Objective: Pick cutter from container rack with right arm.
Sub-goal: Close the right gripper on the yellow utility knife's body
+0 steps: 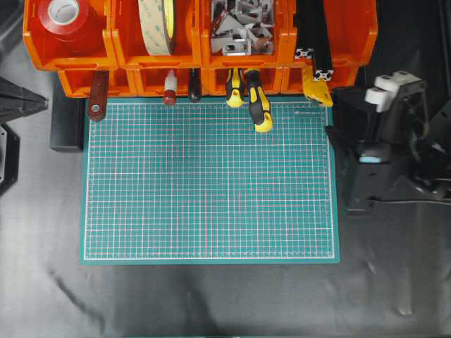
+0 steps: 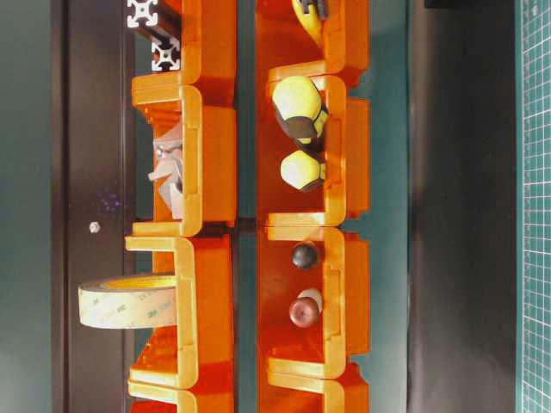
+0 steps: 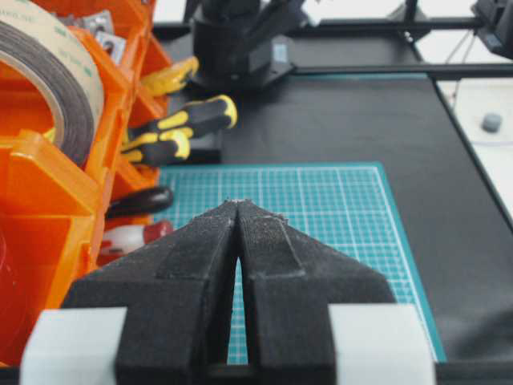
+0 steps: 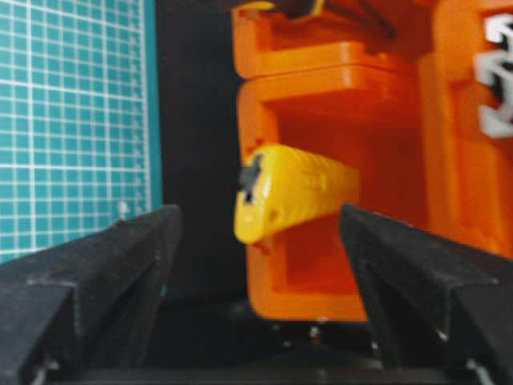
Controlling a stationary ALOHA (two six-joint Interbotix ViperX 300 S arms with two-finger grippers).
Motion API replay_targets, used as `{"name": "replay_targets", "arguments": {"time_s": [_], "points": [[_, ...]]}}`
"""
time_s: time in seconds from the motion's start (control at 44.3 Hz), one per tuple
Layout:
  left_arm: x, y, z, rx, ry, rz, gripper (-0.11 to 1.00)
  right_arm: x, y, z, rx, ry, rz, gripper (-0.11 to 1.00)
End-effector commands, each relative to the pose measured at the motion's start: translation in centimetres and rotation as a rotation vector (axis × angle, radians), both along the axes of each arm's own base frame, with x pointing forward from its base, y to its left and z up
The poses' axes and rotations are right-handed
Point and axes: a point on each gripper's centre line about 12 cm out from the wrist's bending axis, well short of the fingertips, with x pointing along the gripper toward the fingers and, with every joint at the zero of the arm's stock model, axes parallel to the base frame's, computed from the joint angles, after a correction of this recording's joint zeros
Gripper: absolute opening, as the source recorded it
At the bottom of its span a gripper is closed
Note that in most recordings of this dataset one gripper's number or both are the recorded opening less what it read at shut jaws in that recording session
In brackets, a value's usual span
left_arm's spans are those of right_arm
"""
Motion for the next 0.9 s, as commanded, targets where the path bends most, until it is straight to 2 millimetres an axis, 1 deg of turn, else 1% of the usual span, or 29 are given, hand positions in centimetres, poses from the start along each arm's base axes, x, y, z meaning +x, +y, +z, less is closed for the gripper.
{"name": "replay_targets", "arguments": {"time_s": [0.0, 0.181, 0.384, 0.52, 0.7, 0.881], "points": [[0.1, 0.0, 0.8, 0.001, -0.02, 0.002, 0.0, 0.8, -0.4, -0.3, -0.01, -0.008, 0.006, 0.78], [0.1, -0.1, 0.8, 0.001, -0.021, -0.004, 0.0, 1.8, -1.7, -1.1, -0.06, 0.009, -0.013, 0.77], [0.1, -0.1, 0.5, 0.001, -0.012, -0.004, 0.0, 2.4, -2.9, -1.9, -0.051, 0.018, -0.027, 0.77], [0.1, -0.1, 0.4, 0.001, -0.011, -0.004, 0.0, 2.2, -3.6, -2.4, -0.053, 0.031, -0.043, 0.77], [0.1, -0.1, 0.4, 0.001, -0.012, -0.006, 0.0, 1.8, -3.8, -2.8, -0.059, 0.044, -0.052, 0.76], [0.1, -0.1, 0.3, 0.001, -0.008, -0.006, 0.0, 1.7, -3.9, -2.8, -0.047, 0.031, -0.067, 0.69]]}}
